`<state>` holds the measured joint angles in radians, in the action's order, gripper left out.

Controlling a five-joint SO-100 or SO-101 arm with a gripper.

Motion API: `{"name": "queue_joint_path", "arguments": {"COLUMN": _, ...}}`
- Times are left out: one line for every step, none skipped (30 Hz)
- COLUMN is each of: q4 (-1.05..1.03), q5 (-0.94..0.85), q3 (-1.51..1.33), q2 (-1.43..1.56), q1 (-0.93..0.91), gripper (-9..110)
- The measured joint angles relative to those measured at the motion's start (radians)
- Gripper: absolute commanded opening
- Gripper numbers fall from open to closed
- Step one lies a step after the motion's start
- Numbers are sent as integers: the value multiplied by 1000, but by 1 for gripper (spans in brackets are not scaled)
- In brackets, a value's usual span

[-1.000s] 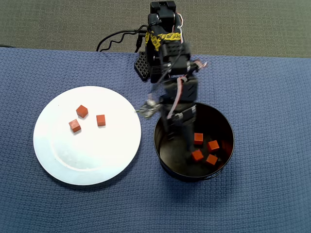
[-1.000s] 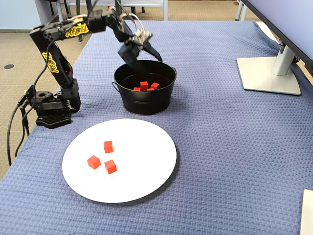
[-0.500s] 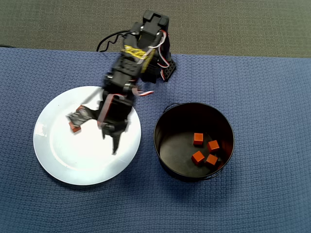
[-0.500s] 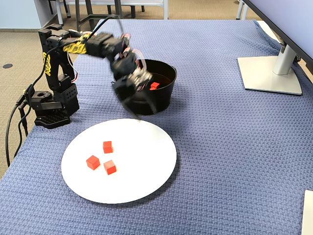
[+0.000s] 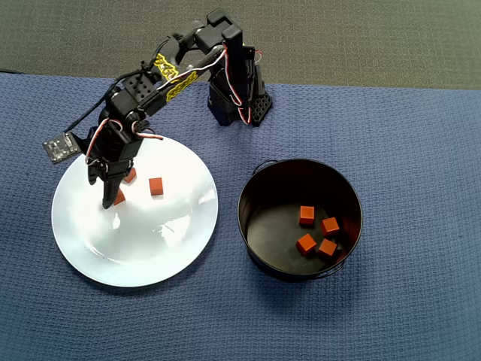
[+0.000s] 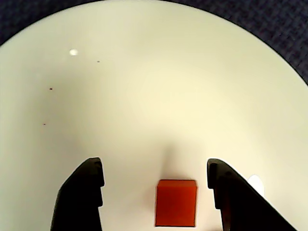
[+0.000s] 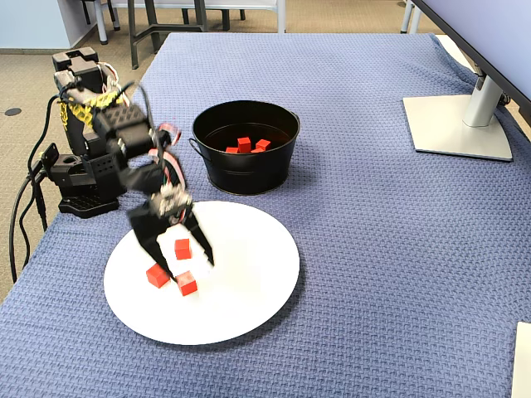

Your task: Pick up the red cubes from the white plate and place them in the black recipient

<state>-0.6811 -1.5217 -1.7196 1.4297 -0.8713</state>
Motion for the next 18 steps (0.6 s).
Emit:
{"name": "queue_joint_path", "arguments": {"q4": 34, "q5": -20, "q3": -18, "q2": -12, "q1": -9, "gripper": 20}}
{"name": "queue_joint_path", "arguments": {"q4": 63, "q5": -35, "q3": -31, "q2": -26, "q1": -17, "gripper": 20}}
{"name": "queue_joint_path", "arguments": {"q4": 86, "q5": -48, "q3": -35, "q2": -38, "q1": -23, "gripper": 20}}
{"name": "queue_joint_path", "arguments": {"q4": 104, "q5": -57, "q3": -38, "q2": -48, "q1": -28, "gripper": 20}}
{"name": "queue_joint_path", "arguments": {"q4": 115, "q5": -63, "q3": -38, "q2": -55, "q1": -31, "gripper": 20}}
{"name": "queue_joint_path", "arguments": {"q4": 124, "q5": -71, "q3": -38, "q2": -63, "q1": -34, "gripper": 20}}
{"name": "queue_joint_path", "arguments": {"q4": 133, "q5": -75, "q3": -41, "q2": -67, "q1": -34, "gripper": 20}}
{"name": "queue_joint_path", "arguments": {"q4": 138, "q5": -80, "q3": -46, "q2": -71, "q1": -34, "gripper": 20}}
{"name": "queue_joint_path", "arguments": {"q4": 144, "q5": -83, "q3": -46, "q2": -71, "q1": -32, "gripper": 20}}
{"name": "queue_joint_path", "arguments": {"q4": 149, "q5": -84, "q3": -49, "q2": -71, "q1": -32, "gripper": 20}}
{"name": "queue_joint_path", "arguments": {"q4": 152, "q5": -84, "q3": -55, "q2": -71, "q1": -32, "gripper": 20}}
{"name": "queue_joint_path", "arguments": {"q4": 153, "q5": -84, "q3": -66, "q2": -71, "q1": -32, "gripper": 20}}
{"name": "queue_joint_path", "arguments": {"q4": 153, "q5": -84, "q3": -75, "q2": -71, "q1": -32, "gripper": 20}}
{"name": "queue_joint_path", "arguments": {"q4": 153, "q5": -84, "q3": -86, "q2": -71, "q1": -32, "gripper": 20}}
{"name": "queue_joint_path", "arguments": {"q4": 153, "q5": -84, "q3": -98, "q2": -71, "q1": -32, "gripper": 21}}
{"name": "queue_joint_path", "arguments": {"q4": 153, "q5": -84, "q3": -112, "q2": -71, "q1": -32, "gripper": 21}}
{"name": "queue_joint_path", "arguments": {"q4": 153, "q5": -84, "q3": -130, "q2": -71, "q1": -31, "gripper": 21}}
{"name": "queue_joint_path", "arguments": {"q4": 153, "q5": -84, "q3": -146, "q2": -71, "q1": -23, "gripper": 21}}
